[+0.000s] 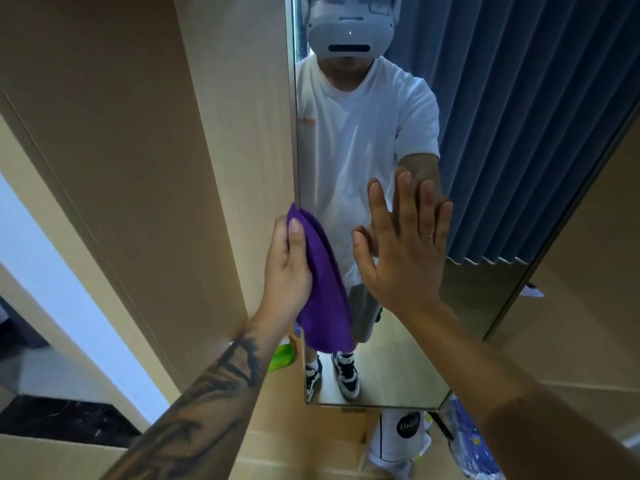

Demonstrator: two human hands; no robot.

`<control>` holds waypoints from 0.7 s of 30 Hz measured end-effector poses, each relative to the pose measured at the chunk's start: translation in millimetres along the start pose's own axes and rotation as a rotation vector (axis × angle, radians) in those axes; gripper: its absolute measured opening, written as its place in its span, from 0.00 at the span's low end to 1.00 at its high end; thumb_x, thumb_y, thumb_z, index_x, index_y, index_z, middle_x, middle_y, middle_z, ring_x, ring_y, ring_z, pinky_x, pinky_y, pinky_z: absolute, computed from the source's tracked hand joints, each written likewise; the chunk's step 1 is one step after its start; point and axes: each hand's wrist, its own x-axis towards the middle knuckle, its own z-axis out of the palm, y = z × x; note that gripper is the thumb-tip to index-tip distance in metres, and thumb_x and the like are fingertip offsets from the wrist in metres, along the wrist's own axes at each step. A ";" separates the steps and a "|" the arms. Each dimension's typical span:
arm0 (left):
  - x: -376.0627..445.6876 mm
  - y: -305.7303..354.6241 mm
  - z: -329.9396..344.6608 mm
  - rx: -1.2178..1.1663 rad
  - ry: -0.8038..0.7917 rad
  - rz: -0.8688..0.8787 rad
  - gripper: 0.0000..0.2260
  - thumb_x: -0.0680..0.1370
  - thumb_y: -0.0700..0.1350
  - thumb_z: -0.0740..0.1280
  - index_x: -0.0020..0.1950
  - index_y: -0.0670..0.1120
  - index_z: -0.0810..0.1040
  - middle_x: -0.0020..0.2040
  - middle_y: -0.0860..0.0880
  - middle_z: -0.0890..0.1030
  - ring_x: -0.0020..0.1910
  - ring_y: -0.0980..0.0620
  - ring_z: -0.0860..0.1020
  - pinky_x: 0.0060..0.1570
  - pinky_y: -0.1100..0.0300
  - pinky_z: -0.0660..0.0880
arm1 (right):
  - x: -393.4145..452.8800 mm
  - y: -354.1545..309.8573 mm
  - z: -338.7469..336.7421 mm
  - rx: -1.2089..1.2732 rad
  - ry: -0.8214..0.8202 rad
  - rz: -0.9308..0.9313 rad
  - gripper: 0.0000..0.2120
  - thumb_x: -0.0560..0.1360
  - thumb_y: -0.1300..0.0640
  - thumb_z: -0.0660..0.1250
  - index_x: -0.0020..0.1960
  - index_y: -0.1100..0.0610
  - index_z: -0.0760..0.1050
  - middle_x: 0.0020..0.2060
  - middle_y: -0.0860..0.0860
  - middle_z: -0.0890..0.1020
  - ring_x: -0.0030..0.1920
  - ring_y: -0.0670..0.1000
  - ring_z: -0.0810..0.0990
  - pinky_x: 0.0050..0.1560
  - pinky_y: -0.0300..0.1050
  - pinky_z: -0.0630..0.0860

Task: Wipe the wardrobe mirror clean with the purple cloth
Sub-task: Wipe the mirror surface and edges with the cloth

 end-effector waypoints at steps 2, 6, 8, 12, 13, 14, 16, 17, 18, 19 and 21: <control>-26.1 -28.4 0.6 0.016 -0.056 -0.108 0.15 0.87 0.56 0.50 0.56 0.49 0.72 0.40 0.53 0.75 0.37 0.61 0.75 0.42 0.69 0.71 | 0.3 -0.6 -0.5 -0.002 -0.010 0.003 0.31 0.84 0.42 0.59 0.82 0.52 0.57 0.81 0.58 0.55 0.80 0.64 0.56 0.77 0.71 0.58; -39.0 -30.2 2.6 0.024 -0.086 -0.179 0.16 0.87 0.53 0.49 0.63 0.46 0.72 0.47 0.46 0.79 0.40 0.63 0.78 0.42 0.73 0.72 | 0.6 -0.5 -1.9 0.004 -0.038 0.005 0.31 0.84 0.41 0.58 0.83 0.52 0.55 0.81 0.57 0.53 0.81 0.65 0.56 0.78 0.70 0.56; -18.2 -6.3 3.4 0.036 -0.015 -0.062 0.14 0.88 0.51 0.50 0.59 0.46 0.72 0.50 0.45 0.80 0.43 0.62 0.78 0.46 0.75 0.70 | 0.3 -0.8 -2.7 0.007 -0.039 0.008 0.31 0.84 0.42 0.59 0.83 0.52 0.56 0.81 0.57 0.53 0.81 0.65 0.57 0.78 0.70 0.55; 36.0 49.2 2.8 0.064 0.083 0.108 0.10 0.89 0.46 0.51 0.51 0.48 0.69 0.40 0.55 0.71 0.39 0.65 0.72 0.45 0.74 0.67 | 0.9 -4.0 -2.8 0.014 -0.037 0.022 0.31 0.83 0.43 0.60 0.82 0.52 0.56 0.81 0.58 0.55 0.81 0.64 0.56 0.77 0.72 0.57; 42.5 57.0 3.4 0.052 0.092 0.127 0.10 0.89 0.46 0.51 0.51 0.48 0.68 0.40 0.55 0.71 0.38 0.66 0.72 0.45 0.74 0.67 | 0.9 -4.2 -2.3 0.014 -0.036 0.024 0.31 0.83 0.43 0.60 0.82 0.52 0.57 0.81 0.58 0.56 0.81 0.64 0.56 0.76 0.72 0.57; 43.8 59.5 5.0 0.036 0.096 0.135 0.11 0.89 0.46 0.51 0.51 0.47 0.68 0.40 0.55 0.71 0.38 0.65 0.72 0.44 0.74 0.67 | 1.1 -3.9 -1.7 0.014 -0.034 0.027 0.32 0.83 0.44 0.61 0.82 0.52 0.57 0.81 0.59 0.57 0.81 0.65 0.57 0.76 0.72 0.57; 29.6 43.1 7.8 0.035 0.079 0.105 0.11 0.89 0.47 0.52 0.51 0.46 0.68 0.39 0.54 0.71 0.37 0.65 0.72 0.44 0.73 0.68 | 1.0 -3.8 -0.9 0.020 -0.036 0.035 0.32 0.83 0.44 0.61 0.82 0.53 0.58 0.81 0.60 0.58 0.80 0.66 0.58 0.76 0.73 0.57; 15.5 25.8 7.9 0.033 0.060 0.063 0.11 0.89 0.47 0.51 0.52 0.45 0.69 0.39 0.53 0.71 0.37 0.64 0.72 0.44 0.72 0.68 | 0.5 -4.4 -1.1 0.024 -0.040 0.039 0.32 0.83 0.44 0.61 0.82 0.53 0.58 0.81 0.60 0.57 0.80 0.66 0.58 0.76 0.73 0.56; -0.1 5.8 6.9 0.030 0.029 0.010 0.11 0.88 0.49 0.51 0.53 0.46 0.69 0.40 0.52 0.72 0.37 0.63 0.73 0.44 0.71 0.69 | 0.4 -5.6 -1.4 0.024 -0.044 0.042 0.32 0.83 0.44 0.61 0.82 0.53 0.58 0.81 0.60 0.56 0.80 0.67 0.58 0.76 0.73 0.56; -15.5 -11.6 5.8 0.031 -0.010 -0.050 0.12 0.88 0.50 0.51 0.54 0.47 0.69 0.41 0.51 0.73 0.38 0.63 0.74 0.44 0.70 0.70 | 0.5 -7.1 -1.7 0.021 -0.046 0.045 0.32 0.83 0.43 0.61 0.82 0.53 0.58 0.81 0.59 0.56 0.80 0.67 0.58 0.77 0.73 0.56; -39.8 -34.0 4.9 0.048 -0.069 -0.155 0.11 0.88 0.50 0.50 0.56 0.49 0.70 0.43 0.49 0.75 0.39 0.64 0.76 0.43 0.71 0.70 | 0.4 -8.9 -2.5 0.018 -0.047 0.045 0.32 0.83 0.43 0.61 0.82 0.53 0.57 0.81 0.59 0.55 0.80 0.67 0.58 0.77 0.73 0.56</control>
